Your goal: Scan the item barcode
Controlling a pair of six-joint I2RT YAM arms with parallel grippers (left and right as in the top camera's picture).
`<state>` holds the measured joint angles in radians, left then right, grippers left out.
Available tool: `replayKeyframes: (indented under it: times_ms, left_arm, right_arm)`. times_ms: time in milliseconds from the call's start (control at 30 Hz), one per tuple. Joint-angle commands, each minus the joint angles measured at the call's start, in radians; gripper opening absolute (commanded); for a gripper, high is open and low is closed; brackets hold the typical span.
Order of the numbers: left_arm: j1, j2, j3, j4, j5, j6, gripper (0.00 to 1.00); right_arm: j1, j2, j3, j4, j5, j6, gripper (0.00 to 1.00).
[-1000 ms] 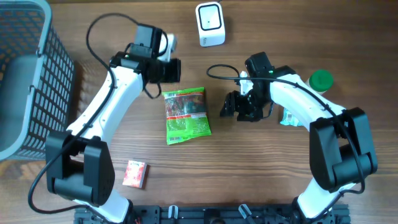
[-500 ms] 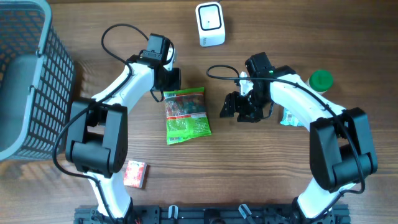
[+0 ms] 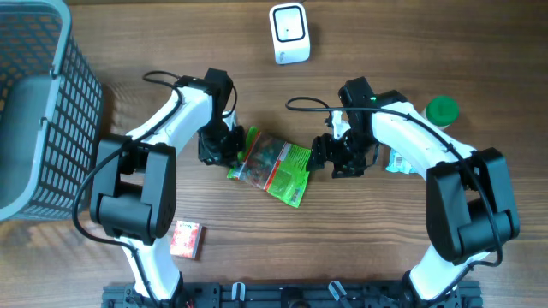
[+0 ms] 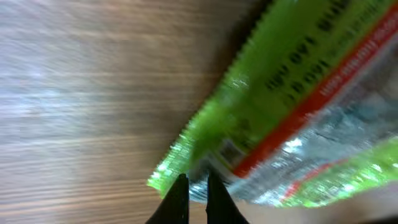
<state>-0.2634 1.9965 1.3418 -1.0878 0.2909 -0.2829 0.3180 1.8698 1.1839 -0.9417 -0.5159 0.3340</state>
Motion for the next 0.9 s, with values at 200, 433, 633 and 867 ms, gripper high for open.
replayKeyframes:
  times_ms: [200,433,633,867]
  left_arm:
    - [-0.011,-0.005,0.0,0.121,0.086,-0.024,0.08]
    - [-0.049,-0.005,-0.001,0.18,0.05,-0.024,0.05]
    - [-0.096,-0.004,-0.019,0.183,-0.12,-0.025,0.04]
    - [-0.097,-0.024,0.016,0.216,-0.099,-0.009,0.04]
  right_arm:
    - [0.013,-0.029,-0.002,0.003,0.001,0.01,0.7]
    - [0.067,-0.028,-0.087,0.16,-0.002,0.103,0.66]
    - [0.12,-0.028,-0.174,0.313,-0.01,0.167,0.65]
    - [0.155,-0.028,-0.232,0.429,-0.009,0.225,0.63]
